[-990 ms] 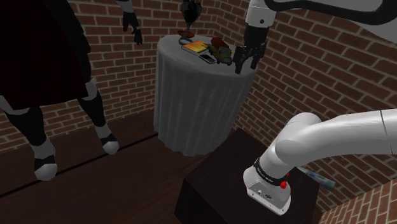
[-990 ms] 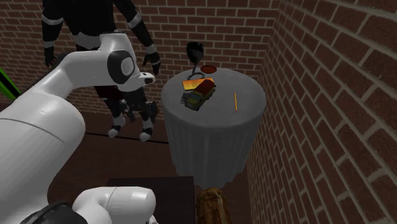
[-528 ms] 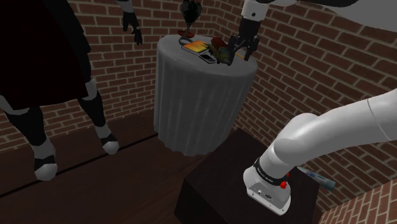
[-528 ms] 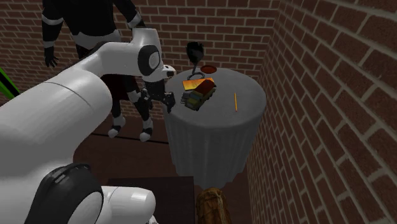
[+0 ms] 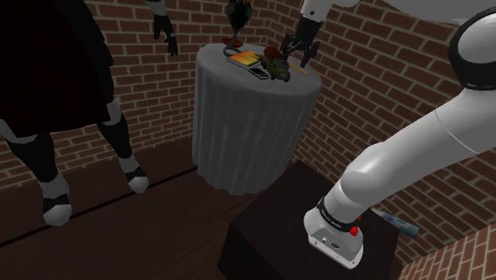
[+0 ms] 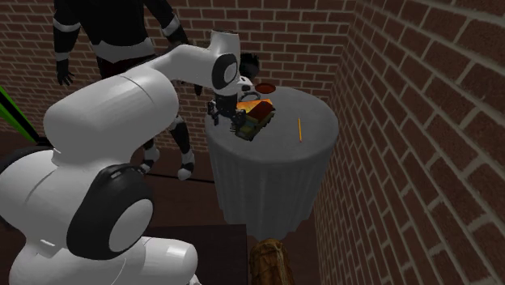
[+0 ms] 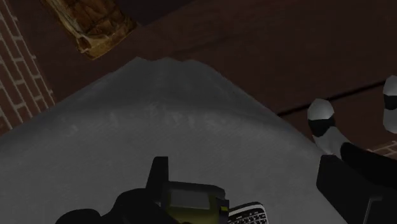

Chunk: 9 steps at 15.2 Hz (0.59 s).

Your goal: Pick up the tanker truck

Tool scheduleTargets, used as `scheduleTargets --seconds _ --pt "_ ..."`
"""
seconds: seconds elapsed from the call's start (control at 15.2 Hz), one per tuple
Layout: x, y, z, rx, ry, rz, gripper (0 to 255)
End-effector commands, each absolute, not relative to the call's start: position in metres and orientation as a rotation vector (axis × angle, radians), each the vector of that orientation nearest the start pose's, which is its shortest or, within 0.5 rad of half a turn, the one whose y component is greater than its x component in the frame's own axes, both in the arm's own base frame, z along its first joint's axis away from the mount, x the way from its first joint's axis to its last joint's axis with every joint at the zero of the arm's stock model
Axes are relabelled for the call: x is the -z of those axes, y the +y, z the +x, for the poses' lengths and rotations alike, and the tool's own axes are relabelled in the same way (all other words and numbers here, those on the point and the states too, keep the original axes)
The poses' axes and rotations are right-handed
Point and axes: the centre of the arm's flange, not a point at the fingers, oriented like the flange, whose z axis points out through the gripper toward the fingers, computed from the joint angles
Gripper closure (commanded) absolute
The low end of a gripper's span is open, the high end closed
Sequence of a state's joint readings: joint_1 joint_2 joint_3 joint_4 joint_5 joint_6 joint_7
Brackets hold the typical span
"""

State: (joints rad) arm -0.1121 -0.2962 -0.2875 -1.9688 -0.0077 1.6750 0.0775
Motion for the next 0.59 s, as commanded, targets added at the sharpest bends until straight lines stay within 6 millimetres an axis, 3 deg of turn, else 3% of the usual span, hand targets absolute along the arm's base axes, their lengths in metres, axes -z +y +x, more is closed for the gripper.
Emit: scheduleTargets --seconds 0.0,0.33,0.53 --pt "-0.588 -0.221 0.436 0.027 0.754 -2.951 0" --pt "-0.587 -0.282 0.463 0.082 0.869 -2.867 0" --pt "-0.576 -0.288 0.465 0.087 0.88 -2.859 0"
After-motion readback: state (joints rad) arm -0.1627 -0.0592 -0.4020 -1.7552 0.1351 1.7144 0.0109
